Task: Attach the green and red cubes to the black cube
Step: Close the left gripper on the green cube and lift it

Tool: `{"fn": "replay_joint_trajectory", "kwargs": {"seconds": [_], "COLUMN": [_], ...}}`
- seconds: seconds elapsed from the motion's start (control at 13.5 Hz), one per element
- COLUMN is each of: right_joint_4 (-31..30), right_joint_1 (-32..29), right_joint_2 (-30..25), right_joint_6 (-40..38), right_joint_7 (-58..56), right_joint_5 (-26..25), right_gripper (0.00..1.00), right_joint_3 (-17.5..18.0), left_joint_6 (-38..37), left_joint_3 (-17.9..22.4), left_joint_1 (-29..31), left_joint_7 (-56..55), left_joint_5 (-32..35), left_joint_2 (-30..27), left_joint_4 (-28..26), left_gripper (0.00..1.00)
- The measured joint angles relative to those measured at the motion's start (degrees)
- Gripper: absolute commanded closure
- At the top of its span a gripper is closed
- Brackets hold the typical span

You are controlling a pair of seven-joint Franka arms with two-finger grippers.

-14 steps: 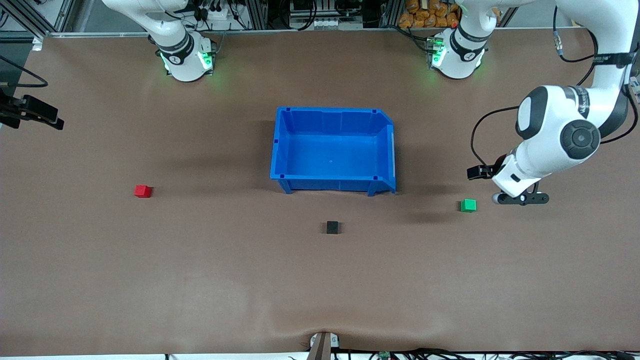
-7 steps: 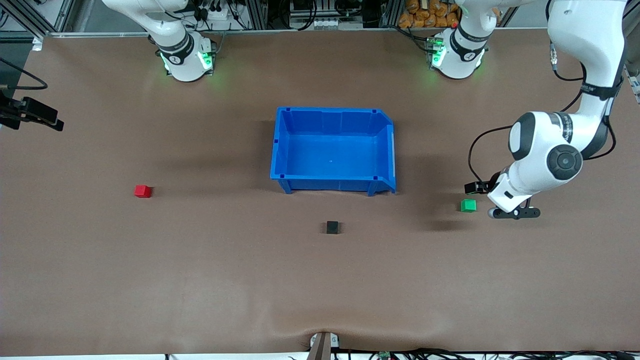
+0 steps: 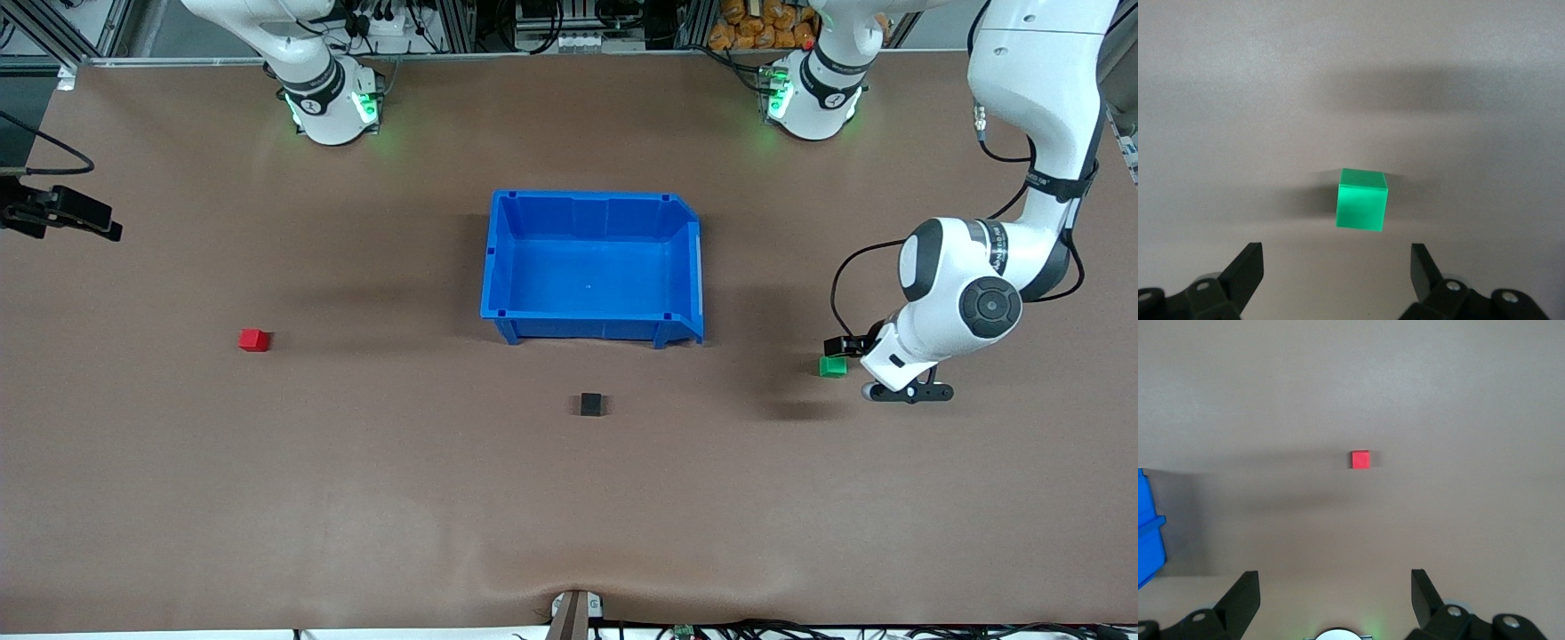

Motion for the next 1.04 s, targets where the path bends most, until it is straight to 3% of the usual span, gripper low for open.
{"fn": "replay_joint_trajectory", "kwargs": {"seconds": [0.37,1.04], "right_joint_4": [-0.01,-0.01], "right_joint_1": [-0.65,-1.95], "right_joint_2": [1.95,4.7], "right_joint_6": [0.01,1.37], "right_joint_7": [0.02,0.02], "right_joint_5": [0.0,-0.45], "right_gripper": [0.0,0.0], "right_joint_3": [-0.25,-0.38], "left_joint_6": [2.07,4.01], "left_joint_3": [-0.18,-0.22], "left_joint_1": [-0.08,-0.16], "left_joint_7": [-0.02,-0.03], "left_joint_5": [0.0,0.0], "left_joint_2": [3.07,8.13], "left_joint_4": [1.87,4.54], "left_gripper": [0.17,0.27]}}
